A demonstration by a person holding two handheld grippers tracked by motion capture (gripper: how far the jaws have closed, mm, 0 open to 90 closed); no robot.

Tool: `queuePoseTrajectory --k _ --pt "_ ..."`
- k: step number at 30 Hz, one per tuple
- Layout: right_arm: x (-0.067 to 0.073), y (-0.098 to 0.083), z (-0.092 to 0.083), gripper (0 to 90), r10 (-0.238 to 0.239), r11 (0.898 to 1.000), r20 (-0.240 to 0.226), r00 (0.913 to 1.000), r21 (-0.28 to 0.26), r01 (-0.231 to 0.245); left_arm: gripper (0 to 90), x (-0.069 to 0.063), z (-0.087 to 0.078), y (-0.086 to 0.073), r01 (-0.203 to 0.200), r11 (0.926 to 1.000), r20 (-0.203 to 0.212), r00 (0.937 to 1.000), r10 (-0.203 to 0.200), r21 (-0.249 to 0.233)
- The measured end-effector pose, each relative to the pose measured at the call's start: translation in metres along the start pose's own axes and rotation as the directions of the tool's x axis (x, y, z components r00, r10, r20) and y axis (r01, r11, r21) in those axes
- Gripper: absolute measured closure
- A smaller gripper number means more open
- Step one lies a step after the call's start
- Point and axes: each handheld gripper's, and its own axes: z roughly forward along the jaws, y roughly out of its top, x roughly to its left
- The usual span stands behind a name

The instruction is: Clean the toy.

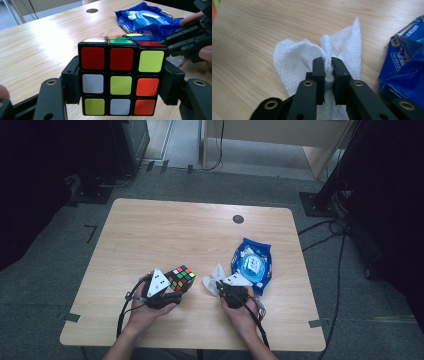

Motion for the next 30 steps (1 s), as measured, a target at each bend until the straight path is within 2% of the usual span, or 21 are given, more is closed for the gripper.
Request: queuePoseTrajectory --k 3,5,7,10,12,15,16,18,20,23,25,27,28,30 --pt "0.001 0.006 -0.010 86.2 0.009 0.999 -0.018 0.9998 -0.053 -0.010 34.2 -0.002 0.002 -0.001 -0.005 1.0000 0.009 0.9999 0.005 0.006" --pt "0.004 0.015 -0.023 86.3 0.021 0.992 -0.050 0.9985 -0.122 -0.027 34.2 -0.003 0.004 -0.002 -0.010 0.9999 0.014 0.9998 0.010 0.010" --pt "0.009 0.027 -0.039 86.3 0.020 0.979 -0.103 0.9945 -0.201 -0.041 34.2 -0.006 0.005 -0.002 -0.015 0.9998 0.022 0.9996 0.015 0.012" --pt "0.023 0.042 -0.062 86.3 -0.004 0.953 -0.201 0.9795 -0.297 -0.057 34.3 -0.013 0.007 -0.001 -0.027 0.9996 0.040 0.9988 0.027 0.001" --pt "0.037 0.049 -0.070 86.2 -0.039 0.943 -0.269 0.9624 -0.327 -0.053 34.3 -0.020 0.008 0.000 -0.042 0.9991 0.055 0.9976 0.043 -0.009" --pt "0.054 0.051 -0.070 85.9 -0.088 0.944 -0.313 0.9456 -0.329 -0.021 34.3 -0.034 0.009 0.002 -0.082 0.9964 0.083 0.9931 0.084 -0.022" --pt "0.058 0.051 -0.068 85.8 -0.092 0.946 -0.315 0.9446 -0.323 -0.016 34.3 -0.038 0.009 0.003 -0.092 0.9953 0.090 0.9915 0.094 -0.031" --pt "0.060 0.049 -0.063 85.6 -0.099 0.950 -0.305 0.9473 -0.314 -0.002 34.3 -0.042 0.008 0.005 -0.104 0.9938 0.094 0.9898 0.107 -0.040" --pt "0.057 0.047 -0.061 85.6 -0.074 0.947 -0.300 0.9511 -0.320 -0.027 34.3 -0.043 0.007 0.006 -0.098 0.9941 0.100 0.9897 0.102 -0.045" --pt "0.048 0.044 -0.059 85.6 -0.063 0.948 -0.230 0.9712 -0.317 -0.014 34.4 -0.039 0.004 0.007 -0.084 0.9950 0.120 0.9887 0.090 -0.054" --pt "0.039 0.040 -0.053 85.8 -0.059 0.949 -0.176 0.9825 -0.315 0.001 34.5 -0.037 0.003 0.008 -0.086 0.9949 0.115 0.9891 0.091 -0.054" --pt "0.030 0.036 -0.047 86.1 -0.042 0.958 -0.147 0.9882 -0.286 -0.002 34.5 -0.034 0.000 0.008 -0.072 0.9948 0.115 0.9901 0.080 -0.072" --pt "0.024 0.032 -0.042 86.1 -0.033 0.968 -0.128 0.9912 -0.253 -0.001 34.5 -0.033 -0.001 0.009 -0.068 0.9945 0.112 0.9908 0.076 -0.080" --pt "0.018 0.027 -0.037 86.2 -0.019 0.972 -0.105 0.9943 -0.233 -0.006 34.5 -0.030 -0.002 0.009 -0.072 0.9947 0.094 0.9924 0.079 -0.073"
